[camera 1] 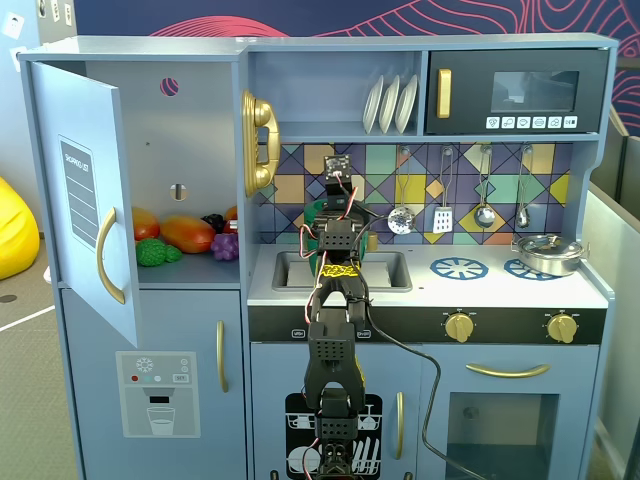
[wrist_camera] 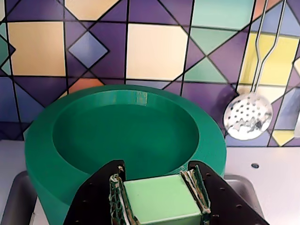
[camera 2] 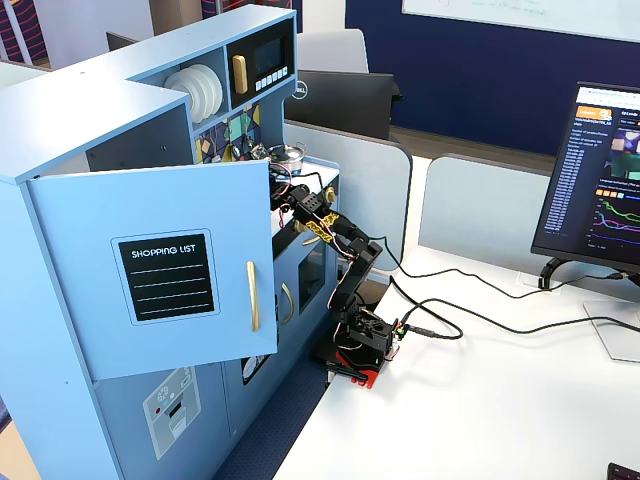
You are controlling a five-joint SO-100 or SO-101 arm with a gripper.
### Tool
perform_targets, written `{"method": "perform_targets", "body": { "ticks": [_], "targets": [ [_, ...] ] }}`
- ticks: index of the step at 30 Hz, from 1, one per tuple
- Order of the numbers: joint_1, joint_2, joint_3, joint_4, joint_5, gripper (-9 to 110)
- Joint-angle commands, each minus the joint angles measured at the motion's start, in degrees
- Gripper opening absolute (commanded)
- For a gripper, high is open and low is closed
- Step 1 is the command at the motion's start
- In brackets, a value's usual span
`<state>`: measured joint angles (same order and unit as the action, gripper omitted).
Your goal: Pick up the lid from the counter and put it on the green recipient
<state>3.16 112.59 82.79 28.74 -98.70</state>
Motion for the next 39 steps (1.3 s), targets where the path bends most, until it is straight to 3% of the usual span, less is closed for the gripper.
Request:
{"method": "perform_targets", "body": {
  "ticks": [1, 3, 9, 17, 27, 39],
  "targets": [
    [-1.05, 3.52, 0.0, -0.35, -1.14, 0],
    [-1.14, 3.78, 0.44, -0.53, -0.62, 2],
    [-1.58, 4.13, 0.26, -3.43, 4.13, 30],
    [-1.76, 3.69, -4.83, -5.98, 4.13, 40],
    [0.7, 19.16, 1.58, -0.26, 2.02, 37],
    [3.43, 58.45, 47.81, 10.46, 7.47, 28]
  ]
}}
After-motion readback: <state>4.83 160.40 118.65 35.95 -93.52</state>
